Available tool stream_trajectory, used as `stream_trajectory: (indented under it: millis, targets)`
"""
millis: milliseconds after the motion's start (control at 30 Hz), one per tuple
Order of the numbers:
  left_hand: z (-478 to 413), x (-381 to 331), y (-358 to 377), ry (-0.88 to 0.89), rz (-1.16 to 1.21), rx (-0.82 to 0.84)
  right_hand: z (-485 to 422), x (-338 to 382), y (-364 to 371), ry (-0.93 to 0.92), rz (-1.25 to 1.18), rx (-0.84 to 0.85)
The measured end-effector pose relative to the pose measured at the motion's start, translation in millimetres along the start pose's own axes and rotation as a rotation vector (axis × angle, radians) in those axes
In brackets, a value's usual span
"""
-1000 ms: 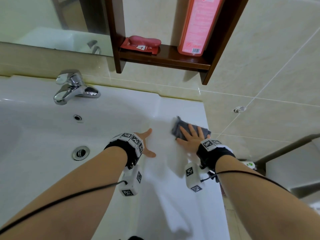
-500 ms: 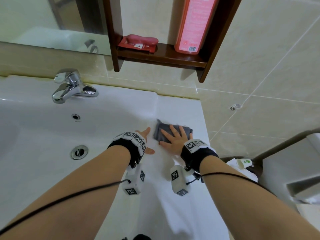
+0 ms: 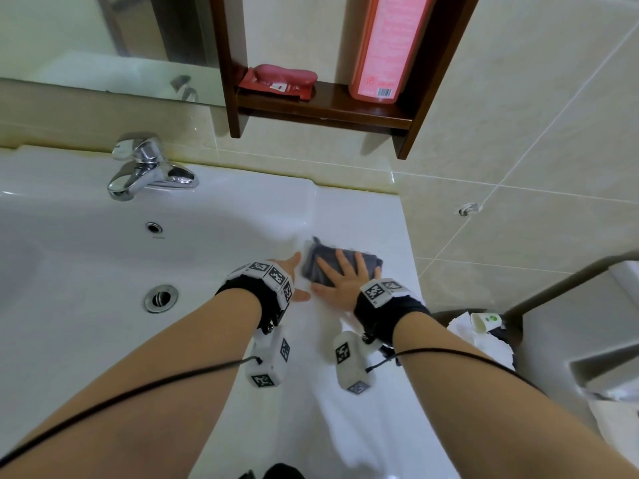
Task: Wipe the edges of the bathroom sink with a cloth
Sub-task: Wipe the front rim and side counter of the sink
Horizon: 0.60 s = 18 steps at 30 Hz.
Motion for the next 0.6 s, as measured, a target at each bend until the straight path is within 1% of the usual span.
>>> stream_trajectory:
  millis: [67, 167, 267, 367, 467, 533, 600]
  targets:
    - [2.5, -1.3, 0.4, 0.024, 0.013, -0.029, 0.3, 11.6, 0.9, -0.018, -0.006, -0.013]
    - [4.6, -1.7, 2.1, 0.008, 0.009, -0.006, -2.5, 0.8, 0.4, -0.019, -0.025, 0.007]
    - [8.2, -2.1, 1.7, -0.026, -0.009, 0.028, -3.9, -34.3, 5.1, 0.067, -0.028, 0.043]
    - [14.0, -3.2, 2.5, -0.019, -0.008, 0.041, 2.1, -68.3, 11.0, 0.182, -0.038, 0.033]
    - [18.5, -0.5, 7.5, -0.016, 0.029, 0.061, 5.8, -76.1, 9.2, 0.230, -0.044, 0.019]
    - [19.3, 1.9, 10.3, -0.022, 0.056, 0.061, 5.8, -62.5, 6.7, 0.197, -0.029, 0.042]
    - [19.8, 1.4, 10.8, -0.015, 0.067, 0.044, 5.6, -33.7, 4.9, 0.101, 0.006, 0.055]
Point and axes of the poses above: each hand's wrist, its own z-axis away from the middle knuckle, its own y-axis out of the palm, x = y × z, the point moved 8 cm from there along -z, towards the middle knuckle, and after that the axes turned 9 degrees about z, right-handed, at the moved point
